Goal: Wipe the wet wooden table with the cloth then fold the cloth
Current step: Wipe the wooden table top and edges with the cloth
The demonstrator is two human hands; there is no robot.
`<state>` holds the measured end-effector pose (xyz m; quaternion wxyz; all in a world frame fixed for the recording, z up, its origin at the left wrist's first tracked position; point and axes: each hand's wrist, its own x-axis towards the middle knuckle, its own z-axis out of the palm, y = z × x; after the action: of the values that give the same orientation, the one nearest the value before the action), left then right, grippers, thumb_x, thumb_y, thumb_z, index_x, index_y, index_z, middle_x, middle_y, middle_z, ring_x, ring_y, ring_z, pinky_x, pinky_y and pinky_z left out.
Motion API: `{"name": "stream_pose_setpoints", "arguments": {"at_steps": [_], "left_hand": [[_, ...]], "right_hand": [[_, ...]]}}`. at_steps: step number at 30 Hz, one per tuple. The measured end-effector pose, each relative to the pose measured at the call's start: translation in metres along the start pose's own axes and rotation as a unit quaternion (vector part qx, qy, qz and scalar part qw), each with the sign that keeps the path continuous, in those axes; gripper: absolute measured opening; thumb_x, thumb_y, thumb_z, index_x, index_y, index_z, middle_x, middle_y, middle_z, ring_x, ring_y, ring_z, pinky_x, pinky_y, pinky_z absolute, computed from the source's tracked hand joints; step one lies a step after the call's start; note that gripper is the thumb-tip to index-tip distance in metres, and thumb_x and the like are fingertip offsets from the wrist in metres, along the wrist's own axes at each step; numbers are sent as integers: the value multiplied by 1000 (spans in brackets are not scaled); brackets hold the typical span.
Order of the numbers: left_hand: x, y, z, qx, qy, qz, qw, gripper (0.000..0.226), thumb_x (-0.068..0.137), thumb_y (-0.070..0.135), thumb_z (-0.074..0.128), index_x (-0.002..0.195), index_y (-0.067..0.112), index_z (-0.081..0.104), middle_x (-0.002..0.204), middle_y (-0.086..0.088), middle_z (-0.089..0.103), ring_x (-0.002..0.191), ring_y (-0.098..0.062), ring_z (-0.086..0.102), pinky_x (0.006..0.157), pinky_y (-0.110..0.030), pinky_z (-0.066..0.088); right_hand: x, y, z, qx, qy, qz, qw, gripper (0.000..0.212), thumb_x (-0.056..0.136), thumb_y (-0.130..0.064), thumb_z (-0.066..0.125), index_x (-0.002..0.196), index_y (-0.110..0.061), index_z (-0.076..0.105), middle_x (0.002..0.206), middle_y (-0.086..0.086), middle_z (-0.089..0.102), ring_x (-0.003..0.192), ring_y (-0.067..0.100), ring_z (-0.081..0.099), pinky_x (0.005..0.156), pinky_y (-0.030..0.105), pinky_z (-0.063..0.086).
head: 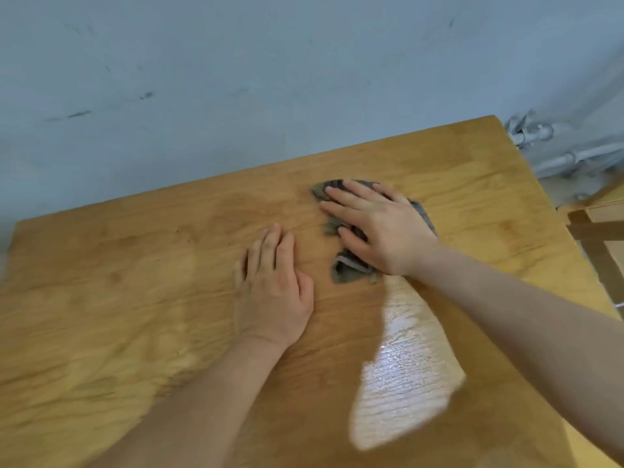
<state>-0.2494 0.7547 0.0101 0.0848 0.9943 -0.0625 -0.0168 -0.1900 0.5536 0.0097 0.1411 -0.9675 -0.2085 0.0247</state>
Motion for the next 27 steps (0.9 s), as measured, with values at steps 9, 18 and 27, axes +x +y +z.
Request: {"name": "stream_pose_setpoints", "arguments": {"at_steps": [9,18,27], "left_hand": [[5,1,0,-9,2,-2,1000,54,83,32,32,132,14,47,147,-7,40,137,-25,32,111,-46,24],[2,-1,1,-17,9,4,1000,53,81,32,33,126,12,50,144,-7,45,134,-25,36,111,-45,23],[5,0,1,-19,-2,17,1000,54,83,33,29,129,11,47,147,-8,41,137,-26,33,111,-48,25]], "right_hand": [[65,22,-1,-34,55,247,967,55,94,-36,32,147,-27,35,159,-9,26,147,17,17,117,46,16],[50,-15,7,7,18,4,1000,53,91,-38,30,139,-31,51,152,-10,40,145,13,28,117,41,20],[52,39,-5,-44,83,308,947,56,93,-35,27,147,-21,37,158,-1,29,147,23,20,117,49,18]]}}
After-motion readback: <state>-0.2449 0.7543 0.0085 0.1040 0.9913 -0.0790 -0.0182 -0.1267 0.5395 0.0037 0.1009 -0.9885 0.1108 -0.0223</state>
